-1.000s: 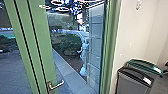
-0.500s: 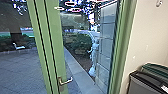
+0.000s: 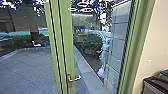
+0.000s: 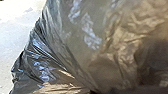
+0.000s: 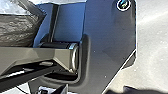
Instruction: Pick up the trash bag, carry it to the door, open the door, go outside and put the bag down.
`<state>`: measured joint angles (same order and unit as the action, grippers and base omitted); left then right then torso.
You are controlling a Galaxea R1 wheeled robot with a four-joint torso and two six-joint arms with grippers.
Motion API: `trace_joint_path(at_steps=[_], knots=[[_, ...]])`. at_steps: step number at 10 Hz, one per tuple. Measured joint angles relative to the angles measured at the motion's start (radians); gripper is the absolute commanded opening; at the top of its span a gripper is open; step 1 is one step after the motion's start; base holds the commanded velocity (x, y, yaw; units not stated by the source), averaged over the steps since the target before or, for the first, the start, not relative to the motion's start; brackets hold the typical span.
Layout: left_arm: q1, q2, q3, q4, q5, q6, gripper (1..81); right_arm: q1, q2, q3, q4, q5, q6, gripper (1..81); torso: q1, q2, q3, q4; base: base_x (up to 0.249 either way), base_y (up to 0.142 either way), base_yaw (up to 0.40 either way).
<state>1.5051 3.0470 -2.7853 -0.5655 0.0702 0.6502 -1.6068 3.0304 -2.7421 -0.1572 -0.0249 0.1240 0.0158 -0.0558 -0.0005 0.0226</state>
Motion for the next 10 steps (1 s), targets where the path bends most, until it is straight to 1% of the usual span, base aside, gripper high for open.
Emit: trace_joint_path(at_steps=[3,10], knots=[[-0.001,0.0,0.0,0.001,0.0,0.0,1.0,0.0,0.0,0.0,0.0,-0.001,0.0,81.1,0.0,0.0,0.0,0.0,0.0,0.0,0.31],[0.0,0.001,0.0,0.024,0.001,0.0,1.0,0.0,0.002,0.0,0.0,-0.001,0.0,81.1,0.0,0.0,0.0,0.0,0.0,0.0,0.308]])
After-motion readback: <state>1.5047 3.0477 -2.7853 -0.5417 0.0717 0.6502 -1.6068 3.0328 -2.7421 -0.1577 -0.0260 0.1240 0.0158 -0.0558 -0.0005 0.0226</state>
